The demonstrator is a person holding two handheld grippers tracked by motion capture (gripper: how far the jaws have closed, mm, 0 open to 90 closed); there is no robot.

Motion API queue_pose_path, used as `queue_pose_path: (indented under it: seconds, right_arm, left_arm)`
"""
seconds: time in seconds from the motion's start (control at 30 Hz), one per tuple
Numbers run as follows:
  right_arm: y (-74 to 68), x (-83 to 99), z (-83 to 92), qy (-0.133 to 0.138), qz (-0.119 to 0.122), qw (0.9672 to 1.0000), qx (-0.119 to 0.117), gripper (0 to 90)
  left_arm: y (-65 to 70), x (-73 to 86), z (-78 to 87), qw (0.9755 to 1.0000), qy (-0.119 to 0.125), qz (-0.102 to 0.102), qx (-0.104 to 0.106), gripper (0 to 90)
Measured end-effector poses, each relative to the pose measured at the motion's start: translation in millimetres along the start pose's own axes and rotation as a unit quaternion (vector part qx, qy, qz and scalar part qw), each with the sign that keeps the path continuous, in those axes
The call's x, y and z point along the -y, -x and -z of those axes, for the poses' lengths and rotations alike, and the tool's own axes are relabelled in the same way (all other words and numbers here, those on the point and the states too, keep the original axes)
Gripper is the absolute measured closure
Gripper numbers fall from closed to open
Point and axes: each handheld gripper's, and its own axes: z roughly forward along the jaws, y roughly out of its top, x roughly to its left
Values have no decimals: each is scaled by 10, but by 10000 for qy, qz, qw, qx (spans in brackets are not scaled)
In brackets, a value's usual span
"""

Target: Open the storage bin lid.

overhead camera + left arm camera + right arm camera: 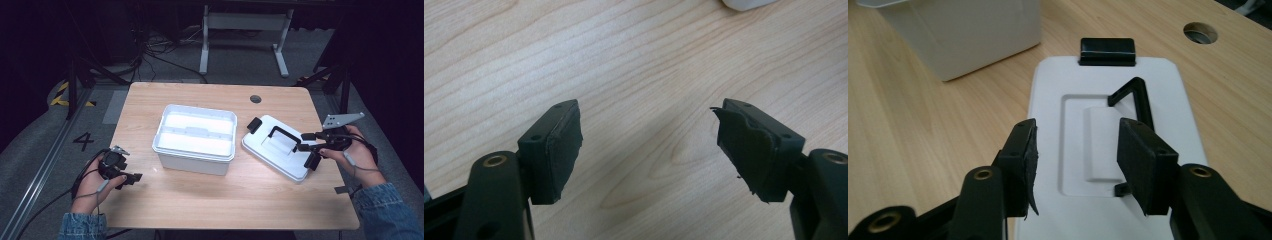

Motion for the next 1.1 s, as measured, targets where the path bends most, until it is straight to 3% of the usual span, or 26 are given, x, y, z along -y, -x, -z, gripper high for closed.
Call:
queue_pose_path:
  seconds: [0.13,0.17,0.33,0.63,0.8,0.93,1.1]
  right_arm:
    - [-166,55,50,46,64,10000,-31,515]
    - [-284,99,60,83,119,9998,-105,514]
    - [-457,170,36,83,197,9995,-215,511]
    - [-855,327,-189,13,326,9988,-357,521]
    - [-965,396,-366,-25,414,9980,-470,520]
    - [-1027,463,-520,-81,532,9979,-370,517]
    - [-1095,484,-647,-164,593,9972,-432,510]
  left_arm:
    - [4,25,4,10000,-14,36,8,268]
    - [4,27,1,10000,4,49,-11,268]
    - [9,4,-19,10000,-29,10,-10,267]
    - [18,-66,-60,9999,-85,-44,47,267]
    - [21,-81,-76,9999,-98,-59,56,267]
    - [28,-91,-94,9999,-127,-77,63,266]
    - [20,-87,-98,9999,-125,-60,48,265]
